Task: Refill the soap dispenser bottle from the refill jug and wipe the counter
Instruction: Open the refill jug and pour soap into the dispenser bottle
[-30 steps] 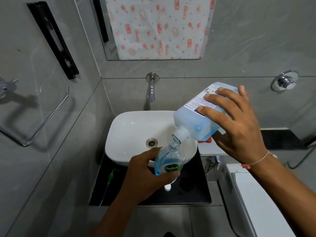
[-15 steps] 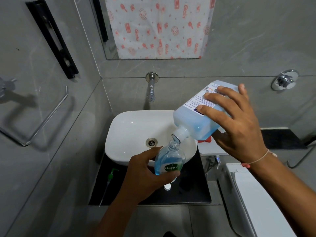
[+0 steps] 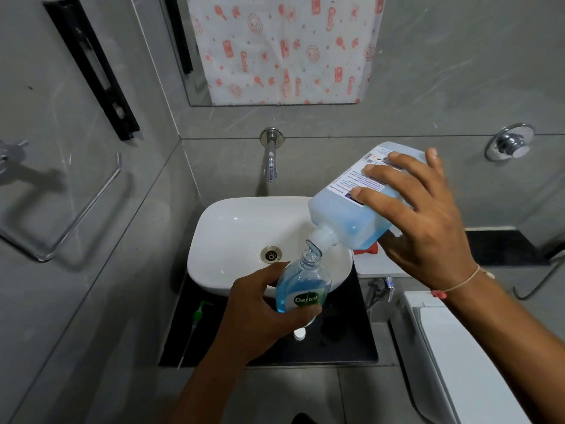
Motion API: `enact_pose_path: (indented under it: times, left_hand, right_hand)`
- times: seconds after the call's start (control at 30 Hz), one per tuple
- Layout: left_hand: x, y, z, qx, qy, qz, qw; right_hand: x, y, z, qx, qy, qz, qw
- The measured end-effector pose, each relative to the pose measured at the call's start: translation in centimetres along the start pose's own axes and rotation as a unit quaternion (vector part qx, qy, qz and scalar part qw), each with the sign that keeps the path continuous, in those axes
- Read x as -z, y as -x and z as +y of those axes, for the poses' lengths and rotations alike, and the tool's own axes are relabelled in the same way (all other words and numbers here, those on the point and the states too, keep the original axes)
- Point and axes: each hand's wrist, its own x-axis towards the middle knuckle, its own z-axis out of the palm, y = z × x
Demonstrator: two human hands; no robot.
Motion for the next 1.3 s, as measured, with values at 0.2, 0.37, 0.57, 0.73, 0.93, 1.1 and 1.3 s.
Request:
enact_pose_path:
  times: [0.2,0.37,0.57,0.73,0.93,1.1,1.3]
  left_hand:
    - [0.03,0.06,-0.15,0.007,0.0,-0.001,1.0]
    - [-0.04,0.03,-0.11,0.009,-0.006,0.003,1.0]
    - [0.07,-0.04,0.01,0.003,0.002,0.002,1.0]
    - [0.17,-0.16,-0.31,0.001,-0.001,0.0,1.0]
    - [0.19,-0.26,-0.26,-0.006,-0.002,0.004,1.0]
    - [0.24,-0.29,0.03,-0.008,0.0,0.003,1.0]
    - [0.2,-0.27,0.03,-0.008,0.008,0.004,1.0]
  right_hand:
    - [-0.12,-0.06,-0.04,0.003,0.003,-0.001,1.0]
    - [-0.07,-0.2,-0.06,0.002,0.005,-0.003,1.0]
    - [-0.06,-0.33,-0.16,0.005,0.004,-0.003,1.0]
    - [0.03,-0.48,-0.23,0.006,0.001,-0.002,1.0]
    - [-0.05,-0.59,-0.22,0.007,0.001,-0.002,1.0]
    - [-0.11,-0.6,-0.12,0.009,0.002,0.001,1.0]
    - [-0.24,-0.64,0.02,0.011,0.003,0.007,1.0]
